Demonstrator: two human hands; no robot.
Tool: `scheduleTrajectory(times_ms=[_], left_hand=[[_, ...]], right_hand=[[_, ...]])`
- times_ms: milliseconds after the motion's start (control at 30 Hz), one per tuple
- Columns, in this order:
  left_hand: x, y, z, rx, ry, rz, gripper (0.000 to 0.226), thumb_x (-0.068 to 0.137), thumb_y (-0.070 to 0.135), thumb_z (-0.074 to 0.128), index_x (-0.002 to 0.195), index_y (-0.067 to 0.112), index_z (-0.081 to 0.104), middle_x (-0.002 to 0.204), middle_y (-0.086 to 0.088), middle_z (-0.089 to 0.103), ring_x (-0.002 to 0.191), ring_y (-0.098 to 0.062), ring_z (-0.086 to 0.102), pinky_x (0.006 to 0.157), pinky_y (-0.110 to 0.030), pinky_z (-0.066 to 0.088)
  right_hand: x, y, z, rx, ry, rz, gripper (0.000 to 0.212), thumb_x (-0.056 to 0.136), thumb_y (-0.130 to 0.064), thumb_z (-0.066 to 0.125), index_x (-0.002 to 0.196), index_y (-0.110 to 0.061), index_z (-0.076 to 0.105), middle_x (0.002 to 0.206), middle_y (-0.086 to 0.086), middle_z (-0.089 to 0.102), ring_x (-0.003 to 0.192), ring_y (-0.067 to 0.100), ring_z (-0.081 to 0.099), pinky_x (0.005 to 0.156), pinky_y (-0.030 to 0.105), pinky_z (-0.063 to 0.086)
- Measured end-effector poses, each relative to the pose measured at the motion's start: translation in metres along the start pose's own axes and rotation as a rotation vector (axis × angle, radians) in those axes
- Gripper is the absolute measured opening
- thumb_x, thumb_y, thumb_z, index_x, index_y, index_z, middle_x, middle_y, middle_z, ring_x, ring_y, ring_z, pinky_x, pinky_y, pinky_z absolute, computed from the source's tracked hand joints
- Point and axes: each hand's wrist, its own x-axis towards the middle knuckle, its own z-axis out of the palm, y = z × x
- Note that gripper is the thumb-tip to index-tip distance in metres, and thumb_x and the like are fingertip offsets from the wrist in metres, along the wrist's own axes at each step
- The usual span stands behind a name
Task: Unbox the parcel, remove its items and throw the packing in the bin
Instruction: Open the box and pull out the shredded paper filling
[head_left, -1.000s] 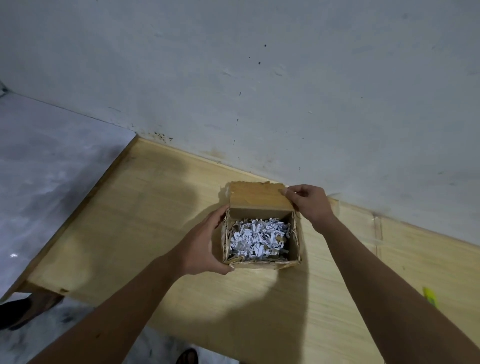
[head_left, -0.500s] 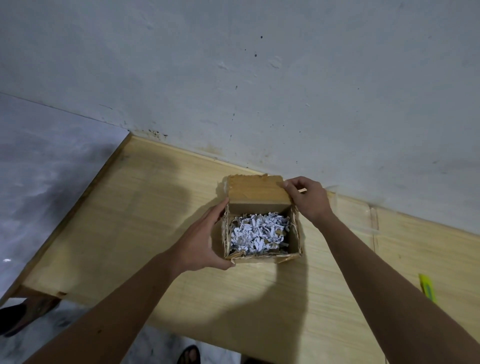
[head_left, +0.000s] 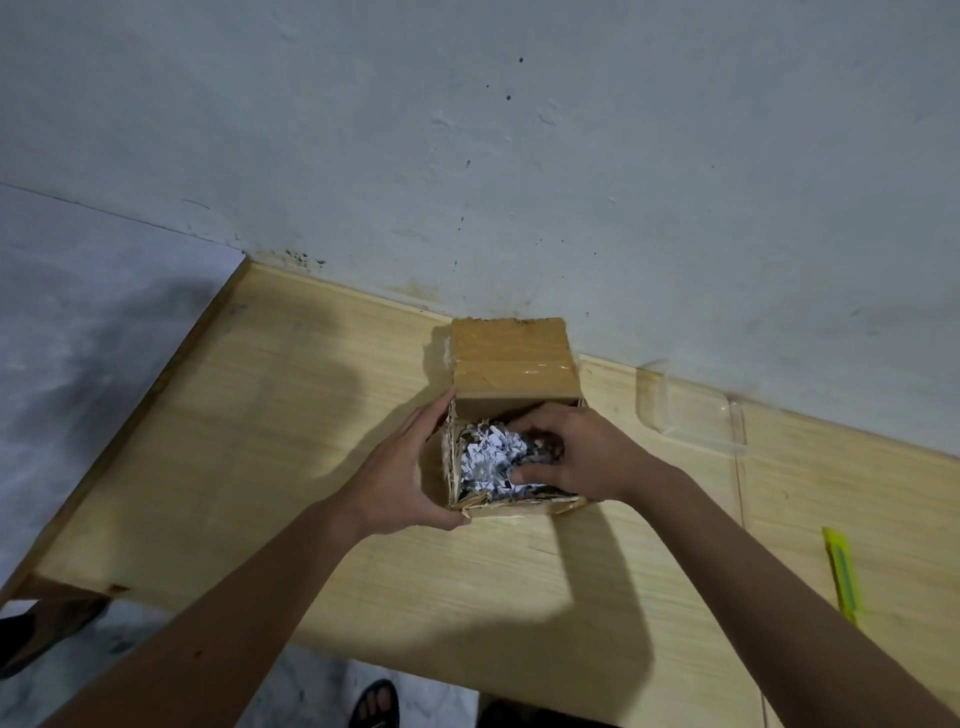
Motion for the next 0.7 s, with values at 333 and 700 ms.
scheduleTrajectory(times_ms=[333,700], left_hand=[[0.0,-0.002,0.001,-0.168,-0.038,-0.008,0.147,0.049,0.047,0.106,0.162,0.053,0.012,0.17,0.025,0.02,0.157,-0.001,0.023,0.129,-0.044,0.028],[-0.007,-0.002,0.013,-0.336,-0.032,-0.058,0.134,0.065,0.009,0.1,0.163,0.048,0.017,0.146,0.053,0.032,0.134,0.028,0.036,0.095,-0.001,0.043]], right_hand=[[0.013,-0.01,0.008,-0.258,-0.111,0.035,0.091,0.075,-0.059,0.082,0.151,-0.025,0.045,0.147,0.0,0.056,0.133,0.022,0.053,0.11,0.035,0.044],[0.02,-0.016,0.027,-0.463,-0.061,0.016,0.072,0.078,-0.047,0.079,0.14,-0.021,0.053,0.133,0.002,0.062,0.118,0.029,0.063,0.092,0.039,0.053]])
